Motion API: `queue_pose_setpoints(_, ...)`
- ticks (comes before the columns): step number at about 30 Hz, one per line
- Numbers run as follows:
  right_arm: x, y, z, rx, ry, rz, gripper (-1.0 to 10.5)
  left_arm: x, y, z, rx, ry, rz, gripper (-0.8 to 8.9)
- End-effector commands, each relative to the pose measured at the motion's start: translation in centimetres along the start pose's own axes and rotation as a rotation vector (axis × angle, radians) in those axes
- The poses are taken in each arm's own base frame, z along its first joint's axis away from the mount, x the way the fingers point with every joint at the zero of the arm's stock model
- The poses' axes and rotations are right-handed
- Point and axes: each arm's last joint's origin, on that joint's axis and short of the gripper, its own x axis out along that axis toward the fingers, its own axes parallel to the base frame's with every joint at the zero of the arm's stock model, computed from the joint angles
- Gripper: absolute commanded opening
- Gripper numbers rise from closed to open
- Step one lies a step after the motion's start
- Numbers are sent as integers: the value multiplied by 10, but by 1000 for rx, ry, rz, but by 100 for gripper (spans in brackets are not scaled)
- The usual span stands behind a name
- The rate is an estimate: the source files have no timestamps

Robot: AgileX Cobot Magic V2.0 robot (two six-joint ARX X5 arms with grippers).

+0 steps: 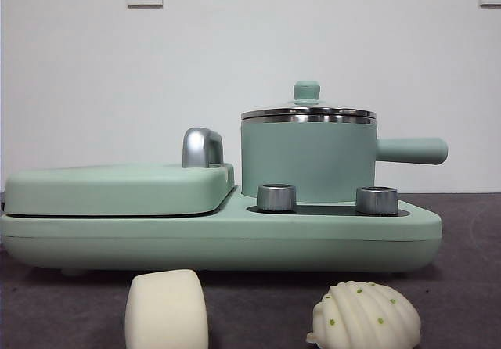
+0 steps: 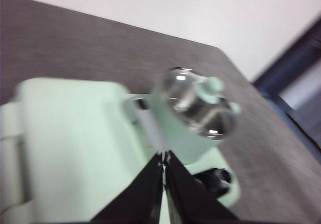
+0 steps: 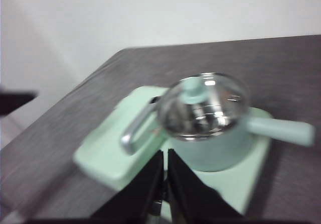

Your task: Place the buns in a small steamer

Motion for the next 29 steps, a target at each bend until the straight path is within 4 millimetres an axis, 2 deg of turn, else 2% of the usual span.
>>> queue_pose_setpoints(1,1,3,13,-76,16,41,12,9,-7,18,53,23,-87,10)
queue_pose_setpoints(7,5,1,24,-78,26,52,12,31,-17,39,60,87,-194,13)
queue_pose_setpoints(9,6,0,23,-76,30,51,13,37,-18,39,66,99,-208,57)
queue_pose_setpoints(11,6,0,23,-76,29,46,19,41,-18,37,91,117,-216,182)
queue_pose_setpoints(13,6,0,24,-76,27,29,73,45,-17,35,98,133,-219,352)
queue_pose_setpoints(15,6,-1,24,-75,24,1,239,49,-17,34,95,143,-223,503)
queue_pose_setpoints(16,6,-1,24,-75,24,-8,321,50,-16,34,94,147,-223,540)
queue_pose_setpoints(18,6,-1,24,-76,23,-7,461,53,-16,34,91,151,-222,555)
queue_pose_setpoints(20,6,-1,24,-77,23,-8,520,57,-14,35,85,162,-220,555)
queue_pose_setpoints(25,6,-1,24,-77,23,-7,521,75,-12,44,62,196,-217,554)
queue_pose_setpoints(29,6,-1,24,-76,23,-7,521,96,-17,61,98,229,-235,528)
